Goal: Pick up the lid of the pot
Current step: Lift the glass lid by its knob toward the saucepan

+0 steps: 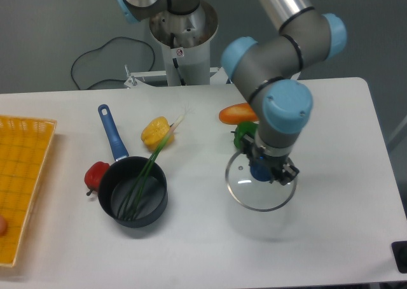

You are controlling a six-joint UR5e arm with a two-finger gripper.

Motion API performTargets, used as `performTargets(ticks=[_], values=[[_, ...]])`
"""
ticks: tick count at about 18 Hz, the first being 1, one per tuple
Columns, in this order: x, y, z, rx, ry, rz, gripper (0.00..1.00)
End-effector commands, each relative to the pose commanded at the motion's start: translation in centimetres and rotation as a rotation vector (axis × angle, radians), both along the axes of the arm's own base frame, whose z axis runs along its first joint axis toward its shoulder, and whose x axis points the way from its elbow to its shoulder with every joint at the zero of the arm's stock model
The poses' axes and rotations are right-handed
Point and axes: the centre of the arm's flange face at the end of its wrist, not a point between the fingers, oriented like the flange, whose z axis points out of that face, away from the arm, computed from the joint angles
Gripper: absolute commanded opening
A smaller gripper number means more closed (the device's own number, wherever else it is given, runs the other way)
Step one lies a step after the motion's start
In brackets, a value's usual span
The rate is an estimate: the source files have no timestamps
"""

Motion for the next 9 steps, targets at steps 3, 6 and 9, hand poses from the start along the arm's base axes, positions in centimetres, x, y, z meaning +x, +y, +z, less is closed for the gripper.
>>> performTargets(ticks=[3,6,9], values=[[1.9,0.7,0.8,0.005,0.005,0.004,0.55],[3.6,1.7,1.3,0.010,0.012,-0.006,0.55],[4.2,2.2,1.4,0.014,0.012,-0.017,0.55]])
